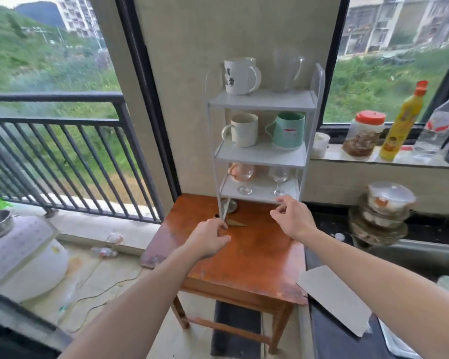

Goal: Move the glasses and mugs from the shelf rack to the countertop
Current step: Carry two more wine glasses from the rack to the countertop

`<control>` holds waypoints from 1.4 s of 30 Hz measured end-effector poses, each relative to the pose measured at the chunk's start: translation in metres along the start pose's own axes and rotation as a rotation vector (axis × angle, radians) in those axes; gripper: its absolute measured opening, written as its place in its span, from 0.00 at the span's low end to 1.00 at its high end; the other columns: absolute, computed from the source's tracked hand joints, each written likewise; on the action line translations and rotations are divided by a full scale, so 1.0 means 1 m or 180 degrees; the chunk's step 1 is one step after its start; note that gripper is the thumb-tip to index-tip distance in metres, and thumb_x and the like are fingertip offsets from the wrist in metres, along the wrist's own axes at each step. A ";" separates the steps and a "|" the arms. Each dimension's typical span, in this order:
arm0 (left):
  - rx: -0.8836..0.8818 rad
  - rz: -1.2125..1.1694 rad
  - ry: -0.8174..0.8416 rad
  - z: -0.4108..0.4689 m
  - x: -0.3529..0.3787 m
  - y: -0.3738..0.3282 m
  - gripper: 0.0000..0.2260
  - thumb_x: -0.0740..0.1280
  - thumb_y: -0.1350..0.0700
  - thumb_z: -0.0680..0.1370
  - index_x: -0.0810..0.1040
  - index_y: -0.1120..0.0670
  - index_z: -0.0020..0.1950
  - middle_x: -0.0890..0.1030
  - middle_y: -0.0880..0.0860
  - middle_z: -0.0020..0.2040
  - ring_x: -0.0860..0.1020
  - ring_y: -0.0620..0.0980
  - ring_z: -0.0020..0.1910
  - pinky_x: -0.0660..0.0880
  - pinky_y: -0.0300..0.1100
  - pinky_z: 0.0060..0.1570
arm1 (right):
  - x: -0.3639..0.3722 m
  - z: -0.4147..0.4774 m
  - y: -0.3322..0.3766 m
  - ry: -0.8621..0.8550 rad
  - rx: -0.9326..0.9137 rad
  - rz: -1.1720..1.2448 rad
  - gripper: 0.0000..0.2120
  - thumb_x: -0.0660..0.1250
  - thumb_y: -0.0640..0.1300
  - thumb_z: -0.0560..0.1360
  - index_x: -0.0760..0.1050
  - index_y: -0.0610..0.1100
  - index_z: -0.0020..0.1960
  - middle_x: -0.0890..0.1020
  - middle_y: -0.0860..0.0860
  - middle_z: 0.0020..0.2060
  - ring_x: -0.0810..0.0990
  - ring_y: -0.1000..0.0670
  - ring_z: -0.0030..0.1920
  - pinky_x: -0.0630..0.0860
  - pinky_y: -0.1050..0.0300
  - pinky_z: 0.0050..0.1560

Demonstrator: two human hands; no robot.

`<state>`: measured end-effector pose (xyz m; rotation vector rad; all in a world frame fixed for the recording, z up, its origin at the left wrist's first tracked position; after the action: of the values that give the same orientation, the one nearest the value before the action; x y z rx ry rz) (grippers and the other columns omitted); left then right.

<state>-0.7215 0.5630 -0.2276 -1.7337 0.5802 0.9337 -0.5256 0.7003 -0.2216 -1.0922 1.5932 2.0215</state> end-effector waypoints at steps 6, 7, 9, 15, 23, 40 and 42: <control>-0.0057 -0.0480 -0.0062 0.110 0.013 -0.003 0.20 0.70 0.52 0.75 0.73 0.55 0.65 0.79 0.52 0.49 0.77 0.51 0.45 0.72 0.40 0.38 | 0.036 0.082 -0.051 -0.0251 0.0642 0.0501 0.26 0.68 0.49 0.75 0.66 0.47 0.70 0.78 0.46 0.62 0.78 0.43 0.58 0.74 0.49 0.57; -0.0082 -0.0572 -0.0077 0.128 0.015 -0.003 0.22 0.70 0.52 0.75 0.71 0.55 0.67 0.79 0.52 0.51 0.77 0.51 0.46 0.71 0.39 0.37 | 0.043 0.095 -0.058 -0.0270 0.0772 0.0595 0.29 0.68 0.50 0.75 0.63 0.47 0.73 0.76 0.47 0.65 0.77 0.43 0.61 0.74 0.47 0.59; -0.0189 -0.0806 -0.0112 0.161 0.017 -0.001 0.25 0.70 0.52 0.74 0.68 0.53 0.69 0.77 0.51 0.52 0.75 0.50 0.48 0.71 0.37 0.36 | 0.053 0.116 -0.066 -0.0414 0.0995 0.0908 0.34 0.69 0.51 0.74 0.58 0.48 0.76 0.75 0.48 0.66 0.75 0.45 0.63 0.72 0.50 0.58; -0.0275 -0.1496 -0.0105 0.236 0.035 0.004 0.29 0.73 0.51 0.71 0.67 0.51 0.69 0.75 0.51 0.57 0.76 0.52 0.54 0.75 0.46 0.51 | 0.066 0.156 -0.072 -0.0803 0.1283 0.1827 0.27 0.74 0.44 0.69 0.67 0.48 0.63 0.78 0.52 0.48 0.79 0.48 0.49 0.73 0.60 0.40; 0.0065 -0.1715 -0.0204 0.280 0.029 -0.009 0.21 0.76 0.58 0.65 0.75 0.57 0.56 0.79 0.58 0.50 0.79 0.55 0.50 0.80 0.49 0.46 | 0.061 0.161 -0.064 -0.0968 0.1007 0.2052 0.24 0.75 0.48 0.69 0.69 0.51 0.62 0.80 0.58 0.42 0.82 0.56 0.39 0.82 0.57 0.38; 0.0530 -0.2043 0.1697 0.179 0.093 -0.059 0.14 0.73 0.65 0.67 0.76 0.56 0.50 0.81 0.58 0.41 0.81 0.53 0.36 0.79 0.45 0.39 | 0.040 -0.037 -0.098 -0.1520 0.1983 0.1962 0.20 0.77 0.48 0.68 0.72 0.49 0.56 0.83 0.44 0.45 0.83 0.43 0.43 0.81 0.46 0.45; 0.0664 -0.2008 0.2006 0.157 0.118 -0.079 0.13 0.74 0.63 0.69 0.77 0.58 0.51 0.81 0.57 0.41 0.81 0.49 0.33 0.79 0.39 0.34 | 0.023 -0.076 -0.110 -0.1728 0.2188 0.2017 0.20 0.77 0.46 0.69 0.73 0.48 0.57 0.83 0.41 0.44 0.83 0.45 0.39 0.80 0.51 0.41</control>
<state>-0.6425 0.7435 -0.3046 -1.8400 0.4520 -0.1234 -0.4389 0.6595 -0.3178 0.2222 2.1928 1.6134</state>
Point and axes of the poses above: each hand's wrist, its own z-axis towards the middle knuckle, its own x-axis out of the palm, y = z × x, the point moved 6 cm from there along z, towards the middle knuckle
